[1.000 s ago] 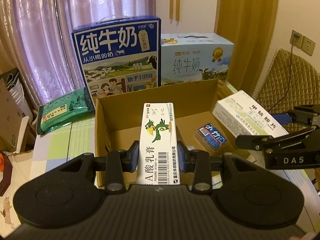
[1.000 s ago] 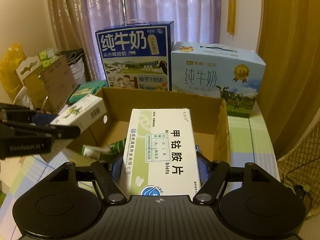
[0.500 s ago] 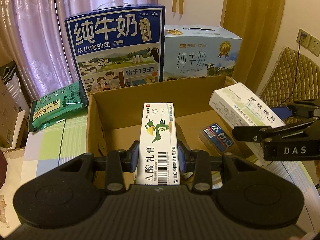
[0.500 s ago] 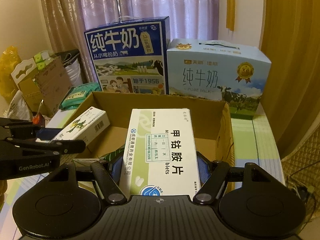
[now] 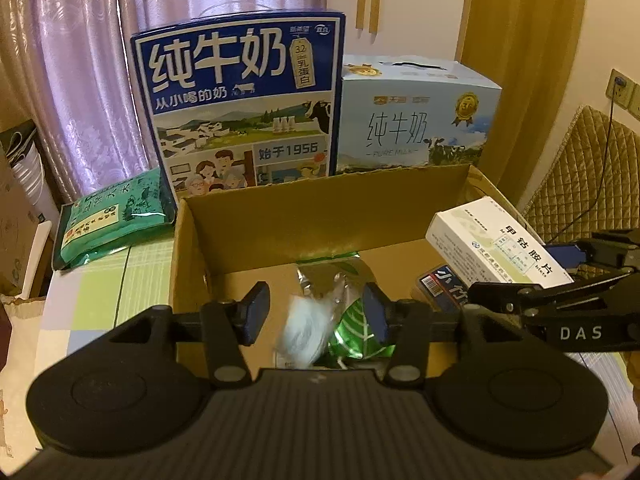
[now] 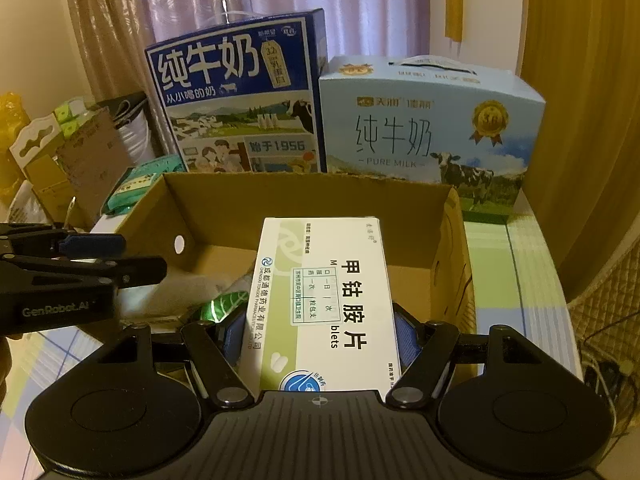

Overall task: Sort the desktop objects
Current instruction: 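Open both tools to drop the two medicine boxes into the cardboard box, then pull both tools back toward the red candy packet and black cable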

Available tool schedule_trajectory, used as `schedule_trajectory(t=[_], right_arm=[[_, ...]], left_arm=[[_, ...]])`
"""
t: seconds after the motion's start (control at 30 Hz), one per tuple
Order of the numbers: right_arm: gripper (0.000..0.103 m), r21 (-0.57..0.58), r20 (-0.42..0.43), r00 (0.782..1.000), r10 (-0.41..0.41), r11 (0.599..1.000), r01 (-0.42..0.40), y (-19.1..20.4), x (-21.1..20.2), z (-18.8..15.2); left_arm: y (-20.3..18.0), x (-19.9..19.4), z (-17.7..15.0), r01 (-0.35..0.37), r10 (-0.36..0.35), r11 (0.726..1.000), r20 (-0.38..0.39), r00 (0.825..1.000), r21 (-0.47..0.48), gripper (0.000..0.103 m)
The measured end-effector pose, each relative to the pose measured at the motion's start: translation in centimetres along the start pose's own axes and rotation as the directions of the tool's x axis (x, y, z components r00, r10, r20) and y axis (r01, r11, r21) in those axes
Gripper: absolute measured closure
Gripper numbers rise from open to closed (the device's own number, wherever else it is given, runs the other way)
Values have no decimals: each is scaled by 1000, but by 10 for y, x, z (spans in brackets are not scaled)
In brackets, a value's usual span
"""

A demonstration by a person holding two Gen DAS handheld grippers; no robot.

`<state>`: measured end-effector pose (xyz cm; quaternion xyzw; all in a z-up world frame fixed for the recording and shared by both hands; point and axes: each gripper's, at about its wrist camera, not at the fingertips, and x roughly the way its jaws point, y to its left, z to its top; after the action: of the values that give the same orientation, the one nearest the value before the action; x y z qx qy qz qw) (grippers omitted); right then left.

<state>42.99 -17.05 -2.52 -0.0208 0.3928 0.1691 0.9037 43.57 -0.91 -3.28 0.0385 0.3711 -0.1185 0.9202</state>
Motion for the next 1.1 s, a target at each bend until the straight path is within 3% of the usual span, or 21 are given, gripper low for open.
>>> schedule_trajectory(t=[0.3,0.47,0.7,0.9,1.07,1.1], right_arm=[[35,26,-5,1000,5,1000,-5,1,12,1],[31,46,46,998,45,998,-47,1,16,2],[26,38,112,994,19,999,-24,-1,-11,-14],[14,51,162,987,13,998,-22,-1,-56,-50],[10,73,140,990,28,997,-39,8,-89,-95],[8,84,134,990,30,996,-41,10,-96,-105]], left_arm=[[15,-21,-14,20,-18,999,34,999,-48,57],[20,-39,-26,25,-21,998,57,998,-64,57],[21,-64,-51,44,-37,995,78,996,-94,57],[17,-91,-80,60,-52,990,62,997,-125,56],[12,-112,-105,59,-55,987,31,998,-146,50],[10,-117,-111,57,-54,988,27,998,-147,45]])
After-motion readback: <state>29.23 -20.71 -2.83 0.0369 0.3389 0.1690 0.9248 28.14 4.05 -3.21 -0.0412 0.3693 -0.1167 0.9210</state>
